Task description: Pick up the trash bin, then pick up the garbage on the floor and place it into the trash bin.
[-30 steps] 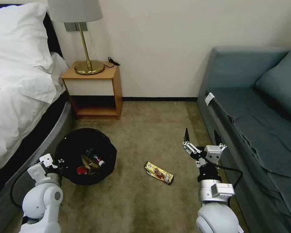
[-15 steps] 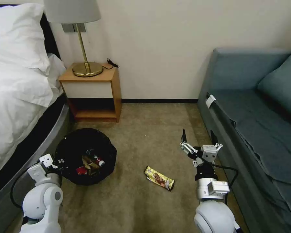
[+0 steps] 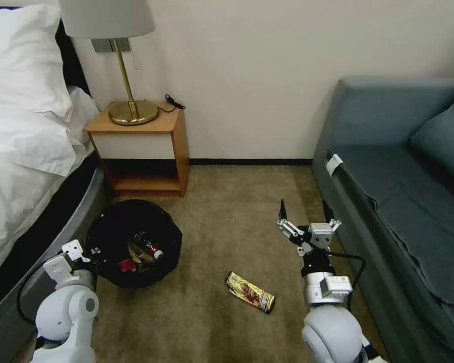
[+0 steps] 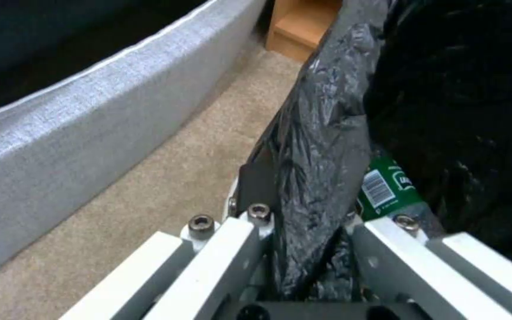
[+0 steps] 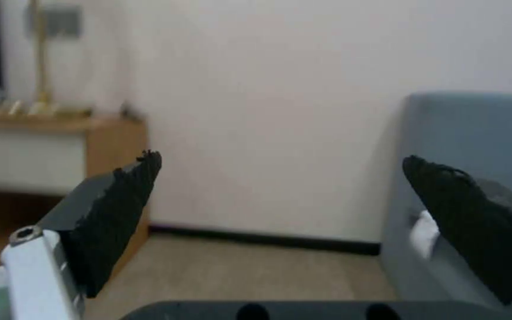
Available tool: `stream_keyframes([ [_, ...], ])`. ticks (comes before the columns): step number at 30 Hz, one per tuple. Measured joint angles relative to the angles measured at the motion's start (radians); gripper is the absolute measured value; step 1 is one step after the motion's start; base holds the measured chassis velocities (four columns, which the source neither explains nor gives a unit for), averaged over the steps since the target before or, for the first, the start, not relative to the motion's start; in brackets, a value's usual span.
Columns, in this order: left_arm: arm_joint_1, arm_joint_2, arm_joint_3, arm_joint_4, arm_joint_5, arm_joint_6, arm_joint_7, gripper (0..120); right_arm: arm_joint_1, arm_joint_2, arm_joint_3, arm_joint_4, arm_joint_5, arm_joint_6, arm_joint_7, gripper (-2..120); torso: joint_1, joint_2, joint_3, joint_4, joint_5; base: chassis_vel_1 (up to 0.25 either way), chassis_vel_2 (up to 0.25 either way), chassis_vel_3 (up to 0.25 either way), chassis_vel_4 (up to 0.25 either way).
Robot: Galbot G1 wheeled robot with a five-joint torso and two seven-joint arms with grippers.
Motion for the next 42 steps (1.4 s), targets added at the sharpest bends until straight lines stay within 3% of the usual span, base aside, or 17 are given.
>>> stream_keyframes([
  [1,0.001,0.001,0.000,0.000,0.000,0.000,0.000,3,0.022,-0.026,-0.010,-0.015,0.028,-0.007,-0.014,100,0.000,0.000,0.000,0.0000,0.0000,0.000,0.000,0.000,0.000],
  [3,0.004,0.005,0.000,-0.002,0.000,0.000,0.001,3,0.146,-0.130,-0.072,-0.104,0.210,-0.038,-0.108,100,0.000,0.000,0.000,0.0000,0.0001,0.000,0.000,0.000,0.000],
  [7,0.006,0.006,0.001,-0.005,0.000,0.000,0.001,3,0.276,-0.198,-0.174,-0.204,0.345,-0.024,-0.196,100,0.000,0.000,0.000,0.0001,0.0000,0.000,0.000,0.000,0.000],
  [8,0.008,0.005,0.001,-0.006,0.000,0.000,0.001,3,0.372,-0.237,-0.285,-0.281,0.439,-0.003,-0.256,100,0.000,0.000,0.000,0.0002,0.0002,0.000,0.000,0.000,0.000],
  [11,0.010,0.003,0.002,-0.007,0.001,0.000,0.001,3,0.466,-0.263,-0.390,-0.357,0.520,0.024,-0.317,100,0.000,0.000,0.000,0.0002,0.0002,0.000,0.000,0.000,0.000],
  [13,0.011,0.000,0.003,-0.006,0.004,0.000,0.002,3,0.603,-0.286,-0.554,-0.473,0.612,0.075,-0.418,100,0.000,0.000,0.000,0.0004,-0.0001,0.000,0.000,0.000,0.000],
  [22,0.014,-0.008,0.005,0.005,0.017,-0.008,0.007,3,0.791,-0.251,-0.924,-0.725,0.718,0.165,-0.638,100,0.000,0.000,0.000,0.0001,0.0000,0.000,0.000,0.000,0.000],
  [29,0.020,-0.007,0.005,0.013,0.018,-0.013,0.012,3,0.854,-0.204,-1.119,-0.900,0.730,0.193,-0.685,100,0.000,0.000,0.000,0.0000,-0.0002,0.000,0.000,0.000,0.000],
  [36,0.027,-0.007,0.005,0.022,0.020,-0.021,0.018,3,0.891,-0.160,-1.240,-1.046,0.733,0.211,-0.717,100,0.000,0.000,0.000,0.0000,-0.0002,0.000,0.000,0.000,0.000],
  [42,0.032,-0.002,0.002,0.024,0.018,-0.024,0.020,3,0.891,-0.122,-1.244,-1.155,0.723,0.219,-0.751,100,0.000,0.000,0.000,0.0002,-0.0001,0.000,0.000,0.000,0.000],
])
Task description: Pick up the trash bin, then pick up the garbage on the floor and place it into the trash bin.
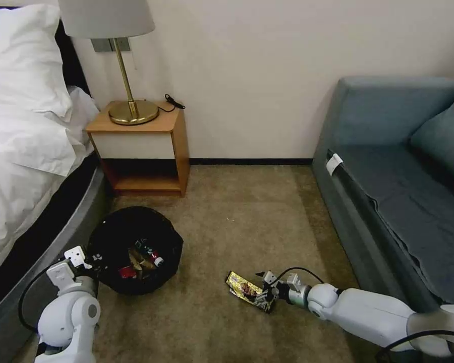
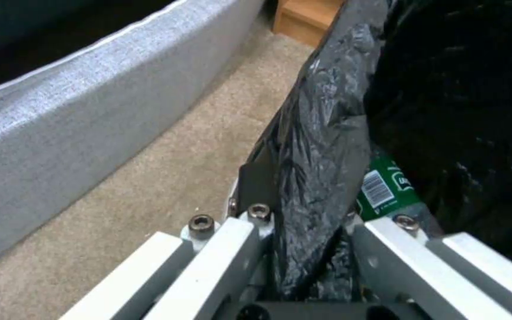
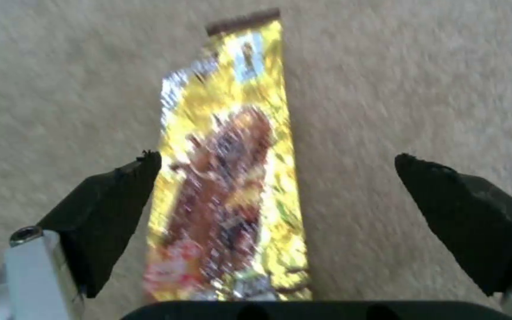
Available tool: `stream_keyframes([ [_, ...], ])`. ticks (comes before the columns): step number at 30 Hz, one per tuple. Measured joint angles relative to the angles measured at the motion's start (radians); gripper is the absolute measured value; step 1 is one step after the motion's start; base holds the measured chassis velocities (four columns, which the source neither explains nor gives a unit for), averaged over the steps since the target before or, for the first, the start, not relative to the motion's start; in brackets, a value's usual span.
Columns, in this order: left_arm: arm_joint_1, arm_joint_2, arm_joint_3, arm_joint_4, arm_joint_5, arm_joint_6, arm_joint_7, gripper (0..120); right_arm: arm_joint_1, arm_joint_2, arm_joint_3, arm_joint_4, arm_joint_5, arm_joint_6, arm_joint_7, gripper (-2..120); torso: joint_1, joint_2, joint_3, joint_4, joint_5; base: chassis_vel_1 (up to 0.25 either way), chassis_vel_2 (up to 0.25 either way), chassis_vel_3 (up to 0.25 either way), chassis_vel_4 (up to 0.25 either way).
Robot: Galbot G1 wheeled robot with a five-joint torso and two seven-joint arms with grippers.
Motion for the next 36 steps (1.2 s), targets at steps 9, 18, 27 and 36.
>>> stream_keyframes([
  [9,-0.001,0.003,0.000,0.004,-0.002,-0.001,0.001,3,-0.030,0.026,0.021,-0.066,-0.028,0.003,-0.011,100,0.000,0.000,0.000,-0.0001,0.0000,0.000,0.000,0.000,0.000],
  [18,0.001,0.002,-0.002,0.008,-0.003,-0.003,0.001,3,-0.059,0.041,0.023,-0.084,-0.046,0.009,-0.007,100,0.000,0.000,0.000,-0.0001,-0.0001,0.000,0.000,0.000,0.000],
  [27,-0.001,0.001,-0.003,0.009,-0.004,-0.005,0.002,3,-0.062,0.043,0.023,-0.064,-0.057,0.013,0.020,94,0.000,0.000,0.000,-0.0001,0.0002,0.000,0.000,0.000,0.000],
  [36,-0.010,0.002,-0.003,0.014,-0.004,-0.005,0.001,3,-0.067,0.026,0.034,-0.038,-0.064,0.022,0.038,64,0.000,0.000,0.000,0.0000,0.0002,0.000,0.000,0.000,0.000],
])
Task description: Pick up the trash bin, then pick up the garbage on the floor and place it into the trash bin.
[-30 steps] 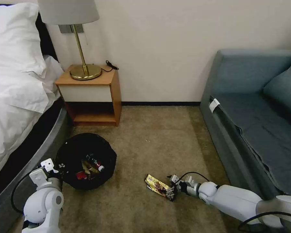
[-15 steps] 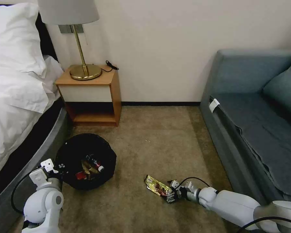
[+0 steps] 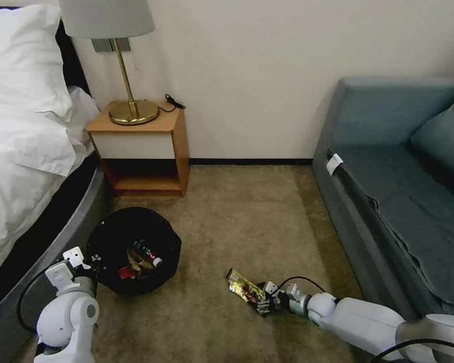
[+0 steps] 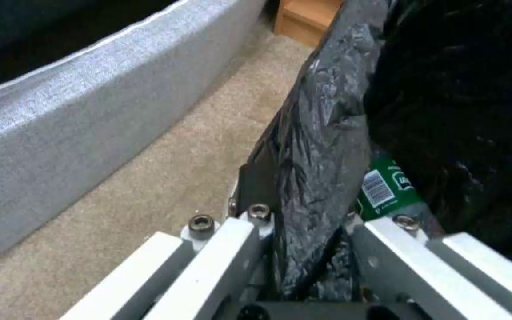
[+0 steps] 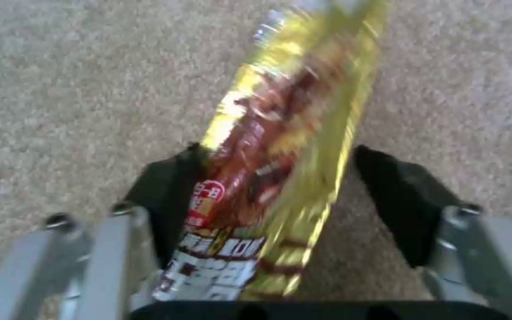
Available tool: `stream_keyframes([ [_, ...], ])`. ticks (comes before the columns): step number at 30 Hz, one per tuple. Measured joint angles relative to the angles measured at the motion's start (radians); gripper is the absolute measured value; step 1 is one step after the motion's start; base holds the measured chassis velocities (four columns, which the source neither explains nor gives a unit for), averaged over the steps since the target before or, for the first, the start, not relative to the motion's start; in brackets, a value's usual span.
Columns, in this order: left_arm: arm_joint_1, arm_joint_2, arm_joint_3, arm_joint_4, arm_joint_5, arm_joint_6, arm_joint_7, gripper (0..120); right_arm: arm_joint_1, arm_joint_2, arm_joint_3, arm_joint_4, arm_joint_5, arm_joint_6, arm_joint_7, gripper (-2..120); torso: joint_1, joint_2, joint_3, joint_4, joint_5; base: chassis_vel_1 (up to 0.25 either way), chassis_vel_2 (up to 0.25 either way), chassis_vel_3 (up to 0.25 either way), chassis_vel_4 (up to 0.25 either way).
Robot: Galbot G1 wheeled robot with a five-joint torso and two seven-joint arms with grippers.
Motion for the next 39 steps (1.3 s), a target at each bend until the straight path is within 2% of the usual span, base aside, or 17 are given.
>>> stream_keyframes([
  [1,0.000,0.000,0.000,0.001,0.000,0.000,0.000,3,0.000,0.000,0.000,0.000,0.000,0.001,0.001,64,0.000,0.000,0.000,0.0000,0.0000,0.000,0.000,0.000,0.000],
  [3,-0.002,0.000,0.001,0.003,0.001,0.000,-0.001,3,-0.001,-0.004,0.003,0.006,-0.003,0.003,0.007,54,0.000,0.000,0.000,0.0000,-0.0001,0.000,0.000,0.000,0.000],
  [5,-0.002,0.000,0.001,0.004,0.001,0.000,-0.001,3,-0.001,-0.004,0.003,0.006,-0.003,0.003,0.007,54,0.000,0.000,0.000,0.0000,-0.0001,0.000,0.000,0.000,0.000],
  [7,-0.003,0.000,0.002,0.006,0.002,0.000,-0.001,3,-0.001,-0.008,0.004,0.013,-0.003,0.004,0.012,38,0.000,0.000,0.000,-0.0001,-0.0002,0.000,0.000,0.000,0.000],
  [9,-0.003,0.000,0.002,0.006,0.002,0.000,-0.001,3,-0.001,-0.008,0.004,0.014,-0.003,0.004,0.013,36,0.000,0.000,0.000,0.0000,-0.0002,0.000,0.000,0.000,0.000],
  [11,-0.005,0.000,0.003,0.008,0.002,0.000,-0.001,3,-0.001,-0.012,0.005,0.022,-0.003,0.007,0.017,23,0.000,0.000,0.000,-0.0001,-0.0002,0.000,0.000,0.000,0.000],
  [13,-0.005,0.000,0.003,0.009,0.002,0.000,-0.001,3,0.000,-0.014,0.006,0.026,-0.003,0.008,0.019,19,0.000,0.000,0.000,-0.0001,-0.0002,0.000,0.000,0.000,0.000],
  [17,-0.010,0.000,0.004,0.014,0.004,0.000,-0.001,3,0.001,-0.021,0.010,0.047,-0.001,0.013,0.031,0,0.000,0.000,0.000,-0.0001,-0.0002,0.000,0.000,0.000,0.000],
  [29,-0.012,-0.001,0.007,0.018,0.006,0.000,-0.002,3,0.006,-0.046,0.030,0.103,0.015,0.022,0.056,0,0.000,0.000,0.000,0.0000,-0.0002,0.000,0.000,0.000,0.000],
  [34,-0.010,0.000,0.008,0.017,0.006,0.000,-0.002,3,0.026,-0.079,0.073,0.185,0.025,0.021,0.087,0,0.000,0.000,0.000,-0.0002,-0.0001,0.000,0.000,0.000,0.000],
  [37,-0.007,-0.002,0.014,0.015,0.006,0.000,-0.002,3,0.088,-0.101,0.201,0.316,0.042,0.018,0.115,0,0.000,0.000,0.000,-0.0003,-0.0003,0.000,0.000,0.000,0.000],
  [39,-0.006,-0.001,0.017,0.014,0.006,0.001,-0.001,3,0.119,-0.100,0.227,0.360,0.045,0.019,0.128,0,0.000,0.000,0.000,-0.0002,-0.0004,0.000,0.000,0.000,0.000],
])
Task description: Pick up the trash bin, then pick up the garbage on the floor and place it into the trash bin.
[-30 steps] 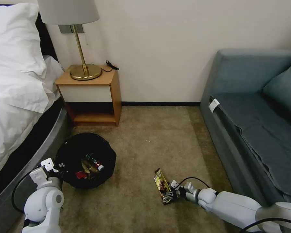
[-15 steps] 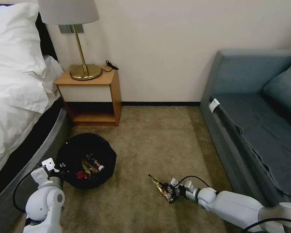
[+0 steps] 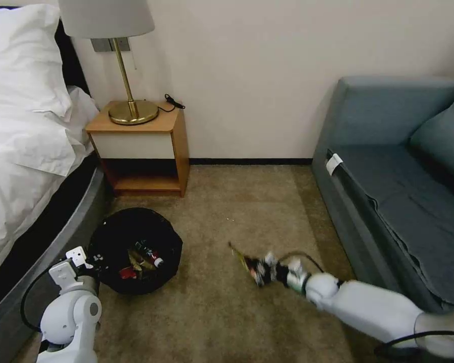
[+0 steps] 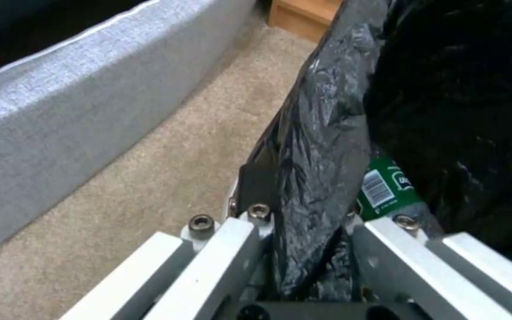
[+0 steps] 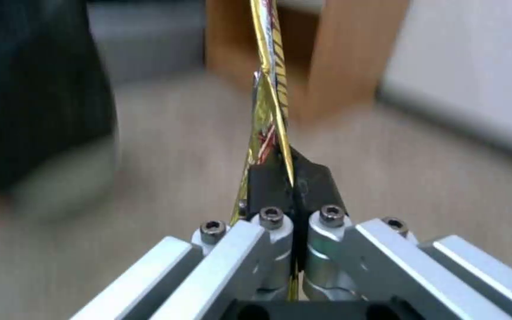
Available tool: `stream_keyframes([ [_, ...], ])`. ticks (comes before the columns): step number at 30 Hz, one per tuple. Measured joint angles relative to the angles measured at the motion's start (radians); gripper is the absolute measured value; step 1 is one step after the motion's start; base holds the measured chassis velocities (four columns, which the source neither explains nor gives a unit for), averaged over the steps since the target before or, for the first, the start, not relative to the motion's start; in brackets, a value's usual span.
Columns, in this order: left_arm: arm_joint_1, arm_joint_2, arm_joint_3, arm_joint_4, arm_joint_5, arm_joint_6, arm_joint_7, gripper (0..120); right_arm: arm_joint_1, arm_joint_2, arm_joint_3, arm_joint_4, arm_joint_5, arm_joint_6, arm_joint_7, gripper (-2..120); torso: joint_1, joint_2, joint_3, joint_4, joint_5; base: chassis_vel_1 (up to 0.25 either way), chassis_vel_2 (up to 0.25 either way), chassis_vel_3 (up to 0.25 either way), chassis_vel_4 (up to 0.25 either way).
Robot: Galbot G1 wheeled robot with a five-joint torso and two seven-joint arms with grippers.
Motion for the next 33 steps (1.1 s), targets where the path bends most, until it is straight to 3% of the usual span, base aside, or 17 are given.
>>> stream_keyframes([
  [3,0.001,-0.002,0.015,-0.012,-0.001,0.006,-0.001,3,0.148,0.051,0.013,0.181,0.071,-0.040,0.115,0,0.000,0.000,0.000,0.0003,-0.0001,0.000,0.000,0.000,0.000],
  [5,0.001,-0.002,0.016,-0.014,-0.001,0.007,-0.001,3,0.160,0.058,0.010,0.194,0.078,-0.044,0.126,0,0.000,0.000,0.000,0.0004,-0.0001,0.000,0.000,0.000,0.000],
  [8,0.000,-0.008,0.028,-0.024,-0.001,0.014,-0.003,3,0.230,0.162,-0.040,0.317,0.141,-0.087,0.238,0,0.000,0.000,0.000,0.0001,-0.0002,0.000,0.000,0.000,0.000],
  [10,0.000,-0.008,0.028,-0.024,-0.001,0.014,-0.004,3,0.232,0.169,-0.043,0.322,0.143,-0.089,0.243,0,0.000,0.000,0.000,0.0000,-0.0003,0.000,0.000,0.000,0.000],
  [13,0.000,-0.015,0.036,-0.030,0.001,0.017,-0.007,3,0.230,0.303,-0.110,0.353,0.147,-0.107,0.325,0,0.000,0.000,0.000,0.0001,-0.0005,0.000,0.000,0.000,0.000],
  [17,0.003,-0.021,0.042,-0.043,-0.002,0.021,-0.007,3,0.211,0.391,-0.187,0.300,0.120,-0.109,0.349,0,0.000,0.000,0.000,0.0004,-0.0004,0.000,0.000,0.000,0.000],
  [29,0.000,-0.028,0.050,-0.068,-0.006,0.029,-0.012,3,0.175,0.414,-0.255,0.232,0.058,-0.116,0.382,0,0.000,0.000,0.000,0.0000,0.0002,0.000,0.000,0.000,0.000],
  [33,0.000,-0.031,0.054,-0.069,-0.006,0.030,-0.012,3,0.167,0.401,-0.253,0.239,0.047,-0.128,0.386,10,0.000,0.000,0.000,-0.0001,0.0002,0.000,0.000,0.000,0.000],
])
